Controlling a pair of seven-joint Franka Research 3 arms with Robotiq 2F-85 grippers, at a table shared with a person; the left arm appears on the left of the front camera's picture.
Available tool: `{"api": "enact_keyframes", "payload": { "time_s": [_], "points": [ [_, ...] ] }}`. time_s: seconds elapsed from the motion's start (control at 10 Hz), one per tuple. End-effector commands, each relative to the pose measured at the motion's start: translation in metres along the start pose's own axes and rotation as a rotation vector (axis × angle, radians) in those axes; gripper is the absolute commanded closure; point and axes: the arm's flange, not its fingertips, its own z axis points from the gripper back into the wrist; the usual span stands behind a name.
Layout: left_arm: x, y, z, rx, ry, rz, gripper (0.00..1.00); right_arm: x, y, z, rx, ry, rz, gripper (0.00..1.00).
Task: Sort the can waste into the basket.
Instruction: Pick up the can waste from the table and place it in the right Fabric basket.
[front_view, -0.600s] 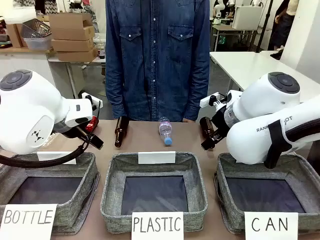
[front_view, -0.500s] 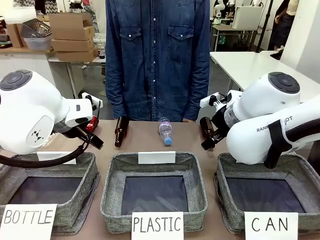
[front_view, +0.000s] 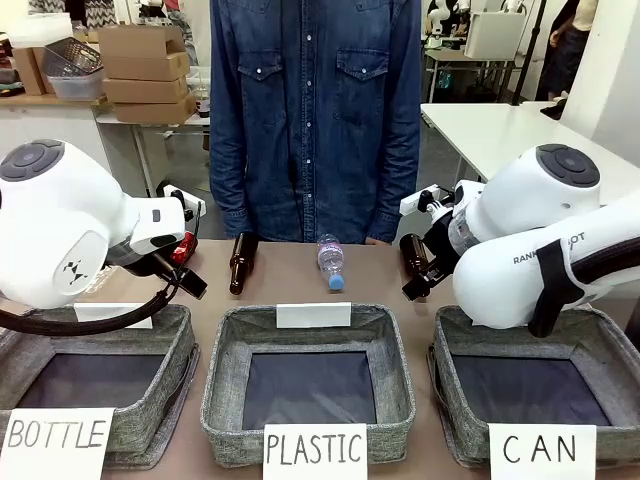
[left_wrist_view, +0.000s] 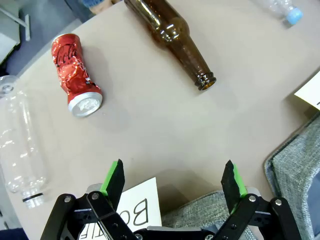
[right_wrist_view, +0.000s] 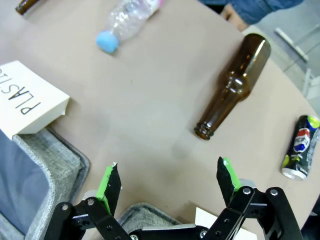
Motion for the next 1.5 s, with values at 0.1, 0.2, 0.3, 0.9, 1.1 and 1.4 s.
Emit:
{"api": "enact_keyframes", "payload": {
  "time_s": [0.1,0.2,0.3,0.9,1.1,1.4],
  "points": [
    [0.000,0.000,0.000,0.000,0.000,-0.001,0.00,0.000,0.000,0.000,0.000,0.000,0.000,0.00],
    [0.000,0.000,0.000,0.000,0.000,-0.001,0.00,0.000,0.000,0.000,0.000,0.000,0.000,0.00],
    [0.000,0.000,0.000,0.000,0.000,-0.001,0.00,0.000,0.000,0.000,0.000,0.000,0.000,0.00],
    [-0.037,-0.019,0.153,0.102,-0.136,-0.160,0.00,-0.009,-0.010,0.151,-0.048,-0.105,0.052,0.00],
    [-0.051,-0.032,0.174,0.117,-0.274,-0.124,0.00,-0.031,0.003,0.190,-0.190,-0.214,0.073,0.00],
    [0.033,-0.011,0.193,0.117,-0.233,-0.165,0.00,0.019,-0.013,0.201,-0.144,-0.187,0.062,0.00]
  ]
}}
